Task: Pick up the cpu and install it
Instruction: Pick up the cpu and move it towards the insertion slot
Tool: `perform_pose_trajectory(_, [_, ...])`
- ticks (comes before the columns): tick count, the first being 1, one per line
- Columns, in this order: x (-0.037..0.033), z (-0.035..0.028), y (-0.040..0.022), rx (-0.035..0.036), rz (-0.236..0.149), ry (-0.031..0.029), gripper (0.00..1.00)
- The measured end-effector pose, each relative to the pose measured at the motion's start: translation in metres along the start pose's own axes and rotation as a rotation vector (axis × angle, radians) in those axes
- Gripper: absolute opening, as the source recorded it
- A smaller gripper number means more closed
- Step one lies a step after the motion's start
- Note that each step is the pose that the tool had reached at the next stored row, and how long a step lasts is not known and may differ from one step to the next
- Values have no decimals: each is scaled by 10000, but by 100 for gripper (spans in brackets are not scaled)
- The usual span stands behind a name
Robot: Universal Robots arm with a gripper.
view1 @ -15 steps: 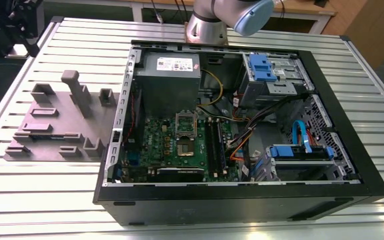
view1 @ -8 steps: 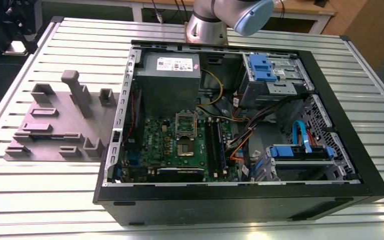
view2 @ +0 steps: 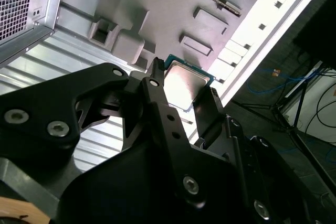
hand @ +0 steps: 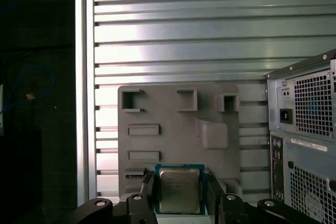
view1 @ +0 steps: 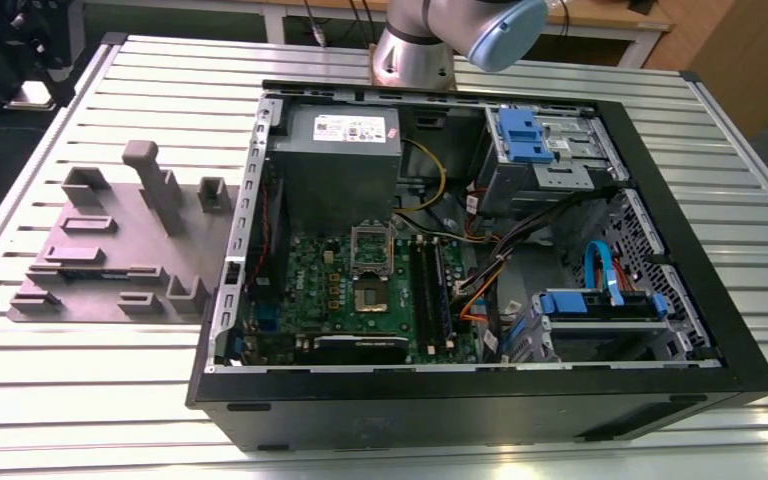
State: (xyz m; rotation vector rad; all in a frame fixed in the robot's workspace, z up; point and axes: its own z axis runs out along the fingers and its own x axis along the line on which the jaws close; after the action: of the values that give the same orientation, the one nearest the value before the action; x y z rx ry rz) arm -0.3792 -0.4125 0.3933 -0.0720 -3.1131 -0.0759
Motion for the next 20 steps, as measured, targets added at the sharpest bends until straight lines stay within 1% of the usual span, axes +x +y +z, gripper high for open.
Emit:
perform_pose_trajectory(8, [-47,-1,2,0,0,0,47])
perform_pose_trajectory(20, [-157,-4,7,0,0,1,47])
